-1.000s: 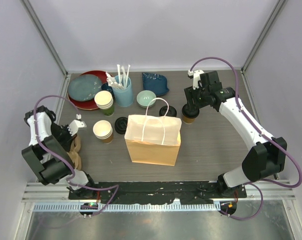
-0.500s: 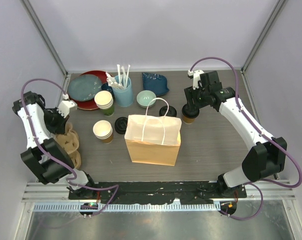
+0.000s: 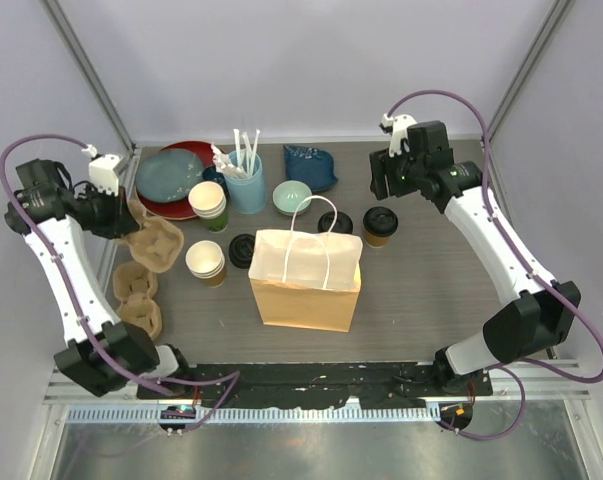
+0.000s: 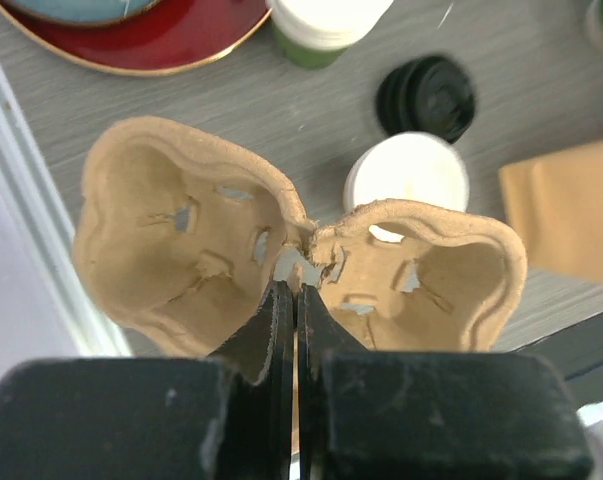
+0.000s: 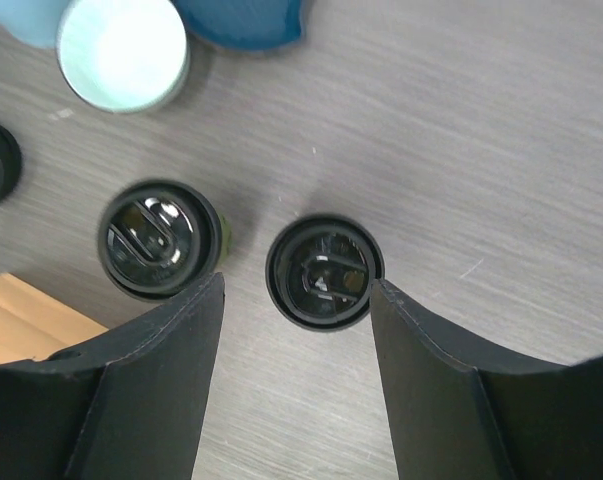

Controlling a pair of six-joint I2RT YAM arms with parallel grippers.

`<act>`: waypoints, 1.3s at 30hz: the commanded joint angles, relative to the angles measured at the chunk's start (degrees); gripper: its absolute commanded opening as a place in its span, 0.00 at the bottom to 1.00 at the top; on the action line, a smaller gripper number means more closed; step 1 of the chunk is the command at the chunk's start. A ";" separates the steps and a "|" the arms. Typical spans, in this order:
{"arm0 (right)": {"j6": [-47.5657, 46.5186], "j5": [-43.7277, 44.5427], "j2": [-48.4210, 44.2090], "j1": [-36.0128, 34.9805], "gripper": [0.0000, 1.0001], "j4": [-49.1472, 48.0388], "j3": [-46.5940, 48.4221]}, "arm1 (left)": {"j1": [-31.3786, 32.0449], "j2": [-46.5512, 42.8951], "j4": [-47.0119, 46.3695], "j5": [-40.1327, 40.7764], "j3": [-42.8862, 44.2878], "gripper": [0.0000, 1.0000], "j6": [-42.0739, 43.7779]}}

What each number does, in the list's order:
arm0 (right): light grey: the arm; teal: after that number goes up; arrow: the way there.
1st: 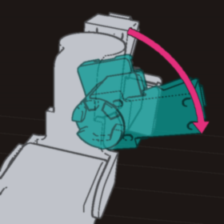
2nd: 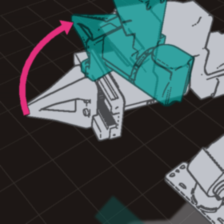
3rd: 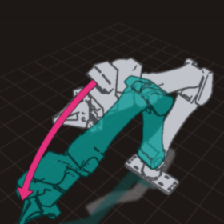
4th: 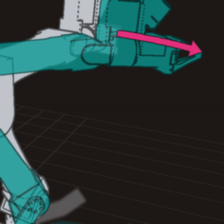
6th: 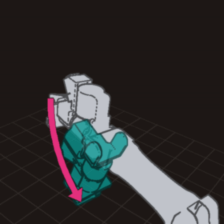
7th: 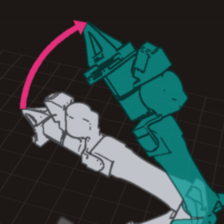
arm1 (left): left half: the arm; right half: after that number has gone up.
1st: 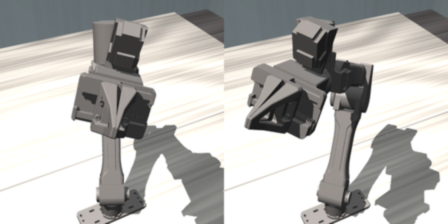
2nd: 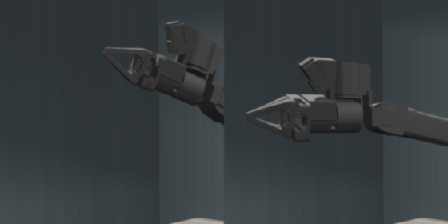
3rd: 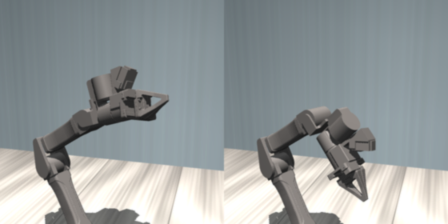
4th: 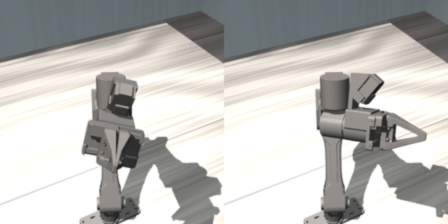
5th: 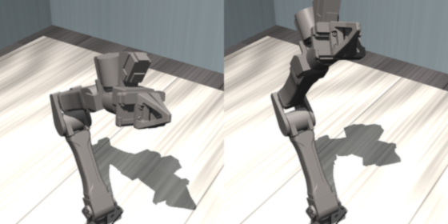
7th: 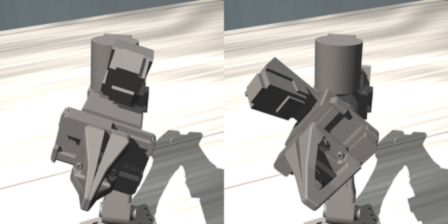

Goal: Pack the takeout coffee

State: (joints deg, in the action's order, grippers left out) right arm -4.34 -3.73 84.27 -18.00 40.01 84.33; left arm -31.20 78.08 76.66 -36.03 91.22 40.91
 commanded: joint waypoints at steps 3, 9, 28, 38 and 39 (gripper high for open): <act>3.81 -0.67 -2.44 -3.26 0.65 -2.48 10.40 | 8.59 -8.64 -18.26 -1.77 -2.62 0.00 -37.36; 4.16 3.37 -2.53 -11.51 0.64 -3.36 16.65 | 13.62 -11.90 -28.75 1.58 -1.22 0.00 -58.44; 8.73 0.01 -10.71 -19.69 0.60 -9.41 12.78 | 30.67 -12.17 -17.51 9.92 12.23 0.00 -78.33; -8.38 27.28 4.31 -48.88 0.60 -23.55 22.28 | 30.67 -9.88 -18.66 20.63 13.37 0.00 -91.09; -9.01 27.28 5.46 -50.02 0.60 -25.66 22.36 | 30.67 -9.71 -18.48 21.09 13.98 0.00 -91.87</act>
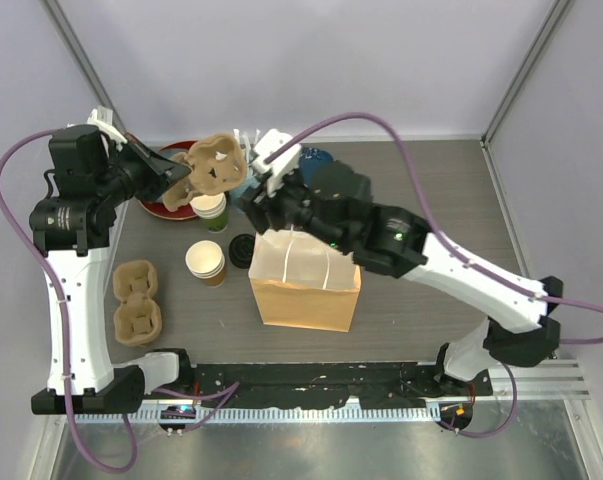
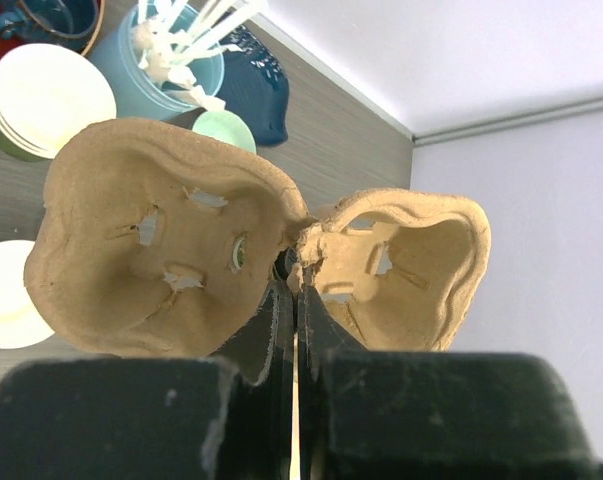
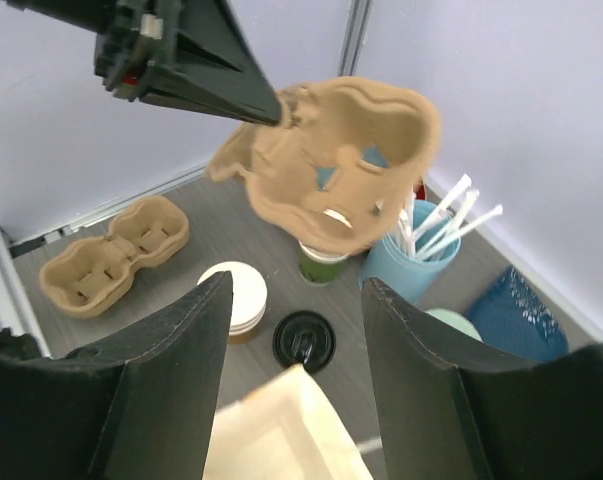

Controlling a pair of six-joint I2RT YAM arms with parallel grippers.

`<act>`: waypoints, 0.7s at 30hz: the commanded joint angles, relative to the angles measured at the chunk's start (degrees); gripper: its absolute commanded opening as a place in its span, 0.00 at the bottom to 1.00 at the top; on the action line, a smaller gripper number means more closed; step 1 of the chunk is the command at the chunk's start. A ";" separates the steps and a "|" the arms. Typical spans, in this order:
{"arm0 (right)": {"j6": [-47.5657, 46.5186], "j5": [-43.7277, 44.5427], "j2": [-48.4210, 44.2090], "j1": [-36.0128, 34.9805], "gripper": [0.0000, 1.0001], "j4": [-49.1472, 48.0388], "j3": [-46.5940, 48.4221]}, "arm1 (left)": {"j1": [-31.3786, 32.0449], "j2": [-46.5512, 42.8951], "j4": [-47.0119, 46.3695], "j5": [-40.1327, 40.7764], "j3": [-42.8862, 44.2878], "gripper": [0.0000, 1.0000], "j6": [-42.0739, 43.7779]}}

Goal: Pack the takeout coffee

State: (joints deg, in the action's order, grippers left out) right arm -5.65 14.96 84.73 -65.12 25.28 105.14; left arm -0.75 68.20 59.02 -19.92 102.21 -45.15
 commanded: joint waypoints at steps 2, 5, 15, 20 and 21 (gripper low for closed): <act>-10.06 9.21 8.43 -3.69 0.59 -16.30 1.91 | 0.23 0.17 -0.67 5.33 3.43 0.00 -6.53; -12.89 9.91 13.24 -5.10 0.57 -20.26 4.27 | 0.23 0.26 -0.67 4.81 3.78 0.00 -7.41; -16.59 7.11 18.99 -5.19 0.56 -24.23 9.03 | 0.23 -0.09 -1.19 5.24 2.99 0.00 -7.33; -15.45 4.64 14.68 -5.10 0.63 -23.34 4.11 | 0.23 0.17 -2.16 6.12 2.20 0.00 -6.97; -15.36 4.12 14.07 -5.19 0.66 -23.26 3.50 | 0.23 0.26 -2.25 6.12 2.03 0.00 -7.23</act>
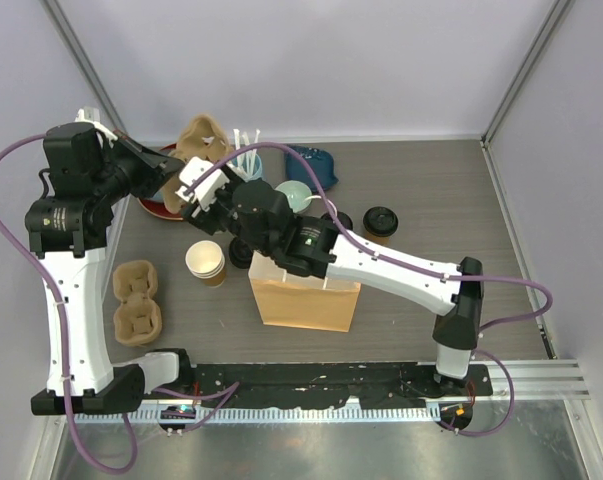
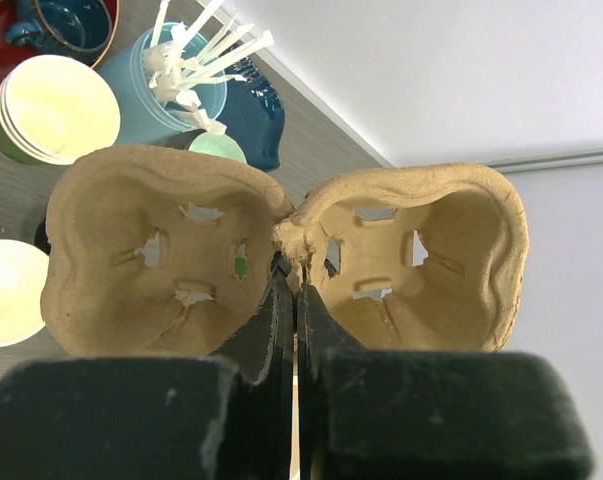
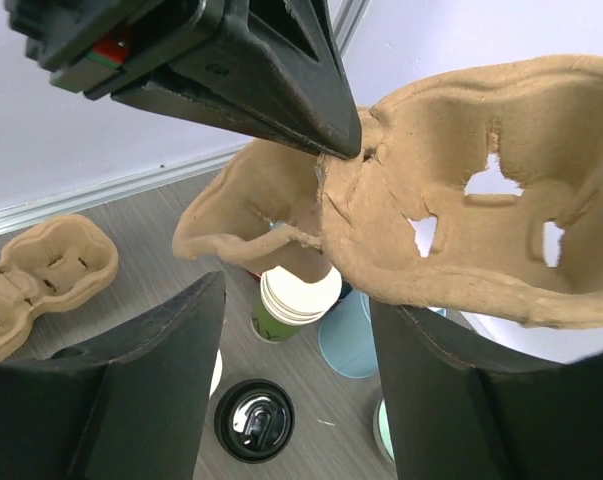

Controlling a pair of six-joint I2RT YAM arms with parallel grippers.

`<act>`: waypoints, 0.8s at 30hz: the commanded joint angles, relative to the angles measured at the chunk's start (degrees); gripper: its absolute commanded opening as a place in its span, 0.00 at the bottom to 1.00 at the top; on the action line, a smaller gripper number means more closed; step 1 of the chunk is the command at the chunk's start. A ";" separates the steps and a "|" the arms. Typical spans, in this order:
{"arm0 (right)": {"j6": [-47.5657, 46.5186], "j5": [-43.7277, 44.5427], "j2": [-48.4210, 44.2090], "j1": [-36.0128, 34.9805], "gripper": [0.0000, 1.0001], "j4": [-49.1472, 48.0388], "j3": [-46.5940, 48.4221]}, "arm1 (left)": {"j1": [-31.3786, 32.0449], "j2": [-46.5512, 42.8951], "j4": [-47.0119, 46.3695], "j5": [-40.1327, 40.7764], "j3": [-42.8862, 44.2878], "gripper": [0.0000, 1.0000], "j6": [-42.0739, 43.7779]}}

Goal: Pack the takeout coffee

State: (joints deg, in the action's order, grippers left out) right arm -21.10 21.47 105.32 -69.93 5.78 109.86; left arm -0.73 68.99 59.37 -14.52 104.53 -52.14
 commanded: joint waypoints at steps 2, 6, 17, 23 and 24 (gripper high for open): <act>0.18 -4.33 -7.84 -0.29 0.67 -3.14 -1.93 | 0.20 -0.35 -2.95 0.37 -0.56 0.00 -0.33; -1.74 -5.74 -6.80 -0.29 0.69 -3.41 0.42 | 0.20 -0.35 -2.95 0.11 -0.91 0.00 -0.59; -2.81 -2.68 -3.01 -0.38 0.67 2.39 6.86 | 0.20 -0.26 -3.48 0.29 -0.82 0.00 -0.16; 2.37 3.93 -11.26 1.72 0.69 2.39 -5.43 | 0.20 0.26 -3.74 0.72 0.15 0.00 0.11; 2.90 3.93 -12.49 2.42 0.69 2.04 -7.97 | 0.20 0.27 -3.74 0.55 0.23 0.00 0.11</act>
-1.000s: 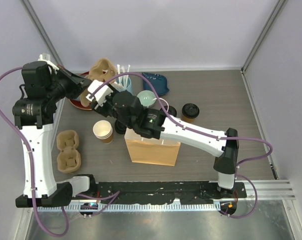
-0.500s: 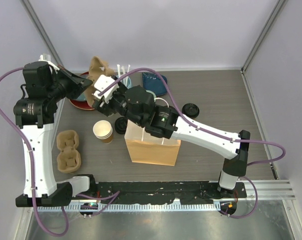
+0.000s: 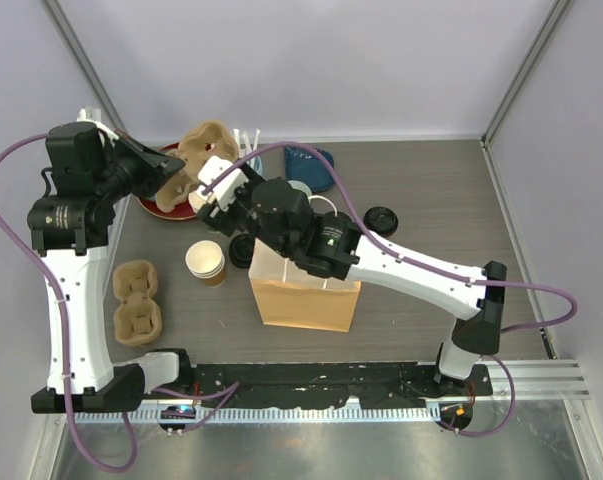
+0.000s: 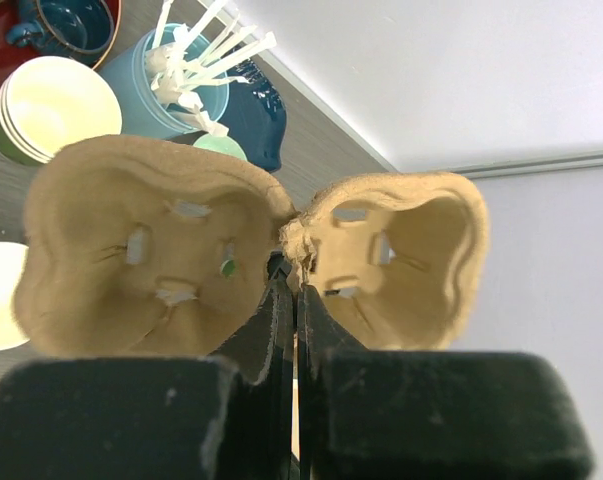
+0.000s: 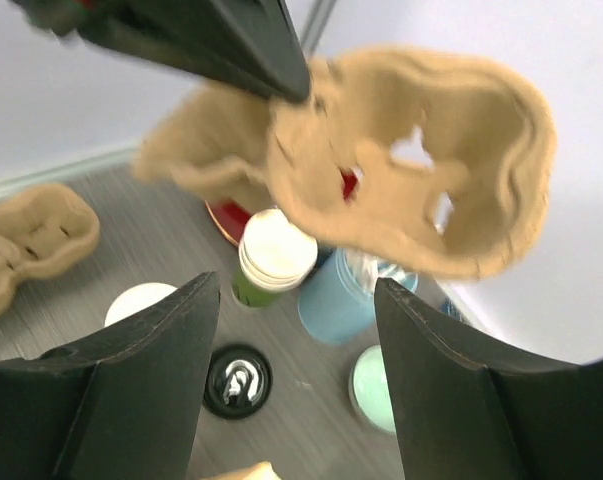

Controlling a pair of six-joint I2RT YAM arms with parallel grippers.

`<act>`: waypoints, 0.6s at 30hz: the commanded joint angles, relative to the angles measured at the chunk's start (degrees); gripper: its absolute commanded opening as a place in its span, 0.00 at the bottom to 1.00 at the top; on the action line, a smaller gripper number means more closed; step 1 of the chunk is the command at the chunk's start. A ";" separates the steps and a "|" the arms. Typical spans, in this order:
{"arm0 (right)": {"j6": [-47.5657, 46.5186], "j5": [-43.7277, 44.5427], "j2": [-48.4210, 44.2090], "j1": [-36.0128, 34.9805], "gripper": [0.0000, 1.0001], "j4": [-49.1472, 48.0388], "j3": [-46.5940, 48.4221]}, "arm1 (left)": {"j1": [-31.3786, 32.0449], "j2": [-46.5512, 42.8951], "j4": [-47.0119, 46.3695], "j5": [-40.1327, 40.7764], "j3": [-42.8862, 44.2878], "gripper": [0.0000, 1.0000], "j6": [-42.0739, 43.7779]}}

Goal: Pack the takeout coffee

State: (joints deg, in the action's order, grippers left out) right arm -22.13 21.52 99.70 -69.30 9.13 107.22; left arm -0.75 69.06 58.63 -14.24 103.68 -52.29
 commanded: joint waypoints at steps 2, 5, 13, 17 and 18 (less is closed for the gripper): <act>3.85 4.76 -9.08 1.89 0.69 -1.57 -7.19 | 0.31 0.46 -3.17 0.18 1.00 0.00 0.17; 4.02 6.07 -10.14 1.89 0.69 0.36 -7.47 | 0.31 0.55 -3.35 0.61 0.47 0.00 0.00; -1.51 0.20 -7.43 -1.81 0.70 -2.01 -2.12 | 0.31 0.82 -3.70 0.35 -0.14 0.00 -0.61; -2.83 -2.70 0.04 -0.76 0.67 -1.39 6.58 | 0.23 0.73 -3.79 -0.09 -0.14 0.00 -0.71; -2.31 -5.06 3.10 -0.06 0.65 -0.09 10.69 | 0.23 0.73 -3.87 0.09 -0.23 0.00 -0.71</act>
State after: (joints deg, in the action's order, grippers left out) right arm -22.94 21.50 96.40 -71.20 10.09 108.25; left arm -0.71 70.02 58.46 -14.00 103.66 -52.42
